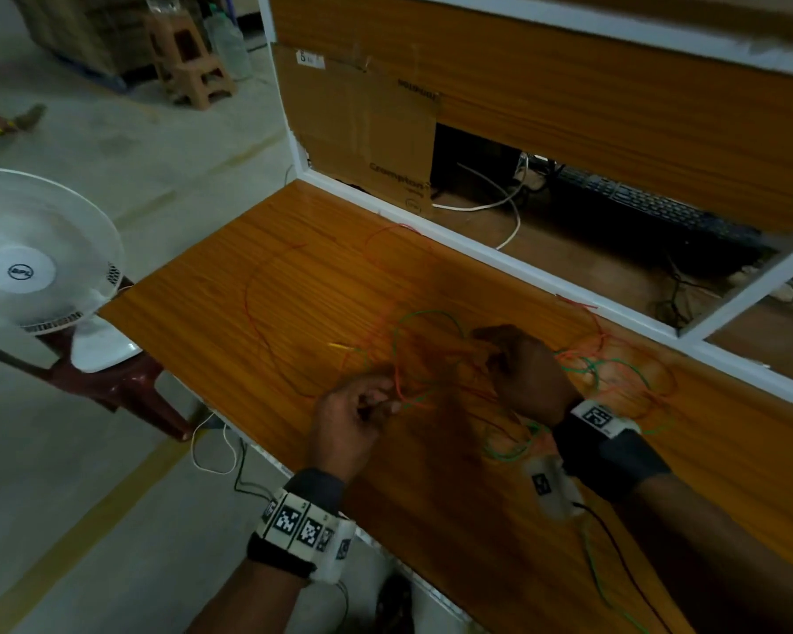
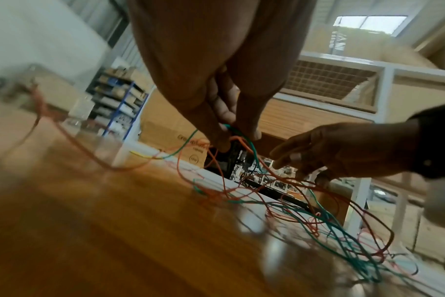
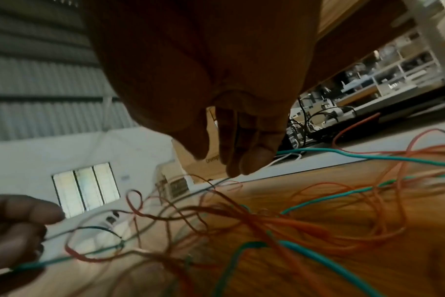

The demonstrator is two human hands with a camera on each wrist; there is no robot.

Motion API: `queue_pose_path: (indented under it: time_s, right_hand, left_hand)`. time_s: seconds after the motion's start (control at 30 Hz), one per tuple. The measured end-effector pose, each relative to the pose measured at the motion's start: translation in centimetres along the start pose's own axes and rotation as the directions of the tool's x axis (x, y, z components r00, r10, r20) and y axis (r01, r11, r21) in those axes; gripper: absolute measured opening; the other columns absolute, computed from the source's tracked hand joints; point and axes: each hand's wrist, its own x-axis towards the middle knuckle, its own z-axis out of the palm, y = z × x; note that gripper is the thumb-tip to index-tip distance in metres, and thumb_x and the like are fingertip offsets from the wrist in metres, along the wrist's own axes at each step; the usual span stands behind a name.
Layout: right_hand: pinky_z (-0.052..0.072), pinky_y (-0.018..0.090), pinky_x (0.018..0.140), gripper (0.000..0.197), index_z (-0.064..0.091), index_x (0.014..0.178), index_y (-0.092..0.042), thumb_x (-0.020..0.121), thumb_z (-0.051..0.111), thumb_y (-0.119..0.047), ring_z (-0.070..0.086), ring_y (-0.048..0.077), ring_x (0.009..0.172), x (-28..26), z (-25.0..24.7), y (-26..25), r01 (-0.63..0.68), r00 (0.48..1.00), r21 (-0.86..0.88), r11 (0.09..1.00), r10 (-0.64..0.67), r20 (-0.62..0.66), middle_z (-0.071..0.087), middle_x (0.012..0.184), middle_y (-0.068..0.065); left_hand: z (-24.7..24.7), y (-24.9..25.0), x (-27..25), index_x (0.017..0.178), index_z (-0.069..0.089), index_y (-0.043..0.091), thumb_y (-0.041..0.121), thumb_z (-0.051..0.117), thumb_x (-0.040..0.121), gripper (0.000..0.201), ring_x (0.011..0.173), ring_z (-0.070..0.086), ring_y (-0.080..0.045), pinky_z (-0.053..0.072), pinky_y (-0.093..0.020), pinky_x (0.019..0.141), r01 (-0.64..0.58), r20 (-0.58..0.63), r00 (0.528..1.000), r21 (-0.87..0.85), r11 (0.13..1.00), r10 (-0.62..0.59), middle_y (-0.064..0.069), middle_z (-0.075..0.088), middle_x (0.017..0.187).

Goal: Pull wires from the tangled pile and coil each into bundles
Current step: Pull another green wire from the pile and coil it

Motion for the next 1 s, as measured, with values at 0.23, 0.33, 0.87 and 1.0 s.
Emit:
queue_pose_path:
  time_s: [0.23, 0.33, 0.87, 1.0]
  right_hand:
    - [0.049, 0.035, 0.095, 0.042, 0.064, 0.138, -0.023, 0.097, 0.056, -0.022, 0.064, 0.030, 0.122, 1.6, 2.0, 0.2, 0.064, 0.960, -0.203, 0.977, -0.005, 0.281, 0.067, 0.136, 0.009]
    - [0.054, 0.036, 0.088, 0.029, 0.075, 0.122, -0.026, 0.099, 0.059, -0.022, 0.070, 0.027, 0.110, 1.6, 0.7, 0.3, 0.044, 0.990, -0.181, 0.982, -0.018, 0.142, 0.074, 0.123, 0.003]
    - [0.054, 0.028, 0.073, 0.018, 0.078, 0.104, -0.016, 0.093, 0.070, -0.003, 0.068, 0.016, 0.088, -4.0, -15.9, -3.5, 0.297, 0.894, -0.157, 0.942, -0.332, -0.300, 0.073, 0.101, 0.000]
    - [0.059, 0.043, 0.075, 0.021, 0.075, 0.117, -0.019, 0.099, 0.067, -0.011, 0.068, 0.014, 0.095, -6.4, -18.0, -0.9, 0.205, 0.883, -0.061, 0.977, -0.212, -0.418, 0.068, 0.116, -0.001]
  left_hand:
    - [2.8, -1.5, -1.3, 0.105, 0.071, 0.015, 0.002, 0.083, 0.074, 0.036, 0.089, 0.071, -0.010, 0.058, -0.025, 0.080, 0.173, -0.052, 0.979, -0.303, 0.937, -0.197, 0.000, 0.075, 0.089]
    - [3.0, -2.0, -1.4, 0.106, 0.071, 0.017, 0.004, 0.084, 0.074, 0.037, 0.092, 0.070, -0.006, 0.058, -0.025, 0.083, 0.198, -0.038, 0.975, -0.304, 0.932, -0.220, 0.004, 0.075, 0.095]
    - [5.5, 15.1, 3.5, 0.123, 0.068, 0.019, 0.033, 0.069, 0.090, 0.035, 0.110, 0.065, -0.011, 0.054, -0.039, 0.097, -0.273, 0.393, 0.884, -0.006, 0.962, 0.254, 0.002, 0.070, 0.121]
    - [7.9, 17.8, 3.2, 0.096, 0.076, 0.006, 0.008, 0.080, 0.081, 0.015, 0.083, 0.071, -0.018, 0.058, -0.039, 0.076, -0.135, 0.491, 0.841, -0.216, 0.967, 0.228, -0.012, 0.076, 0.092]
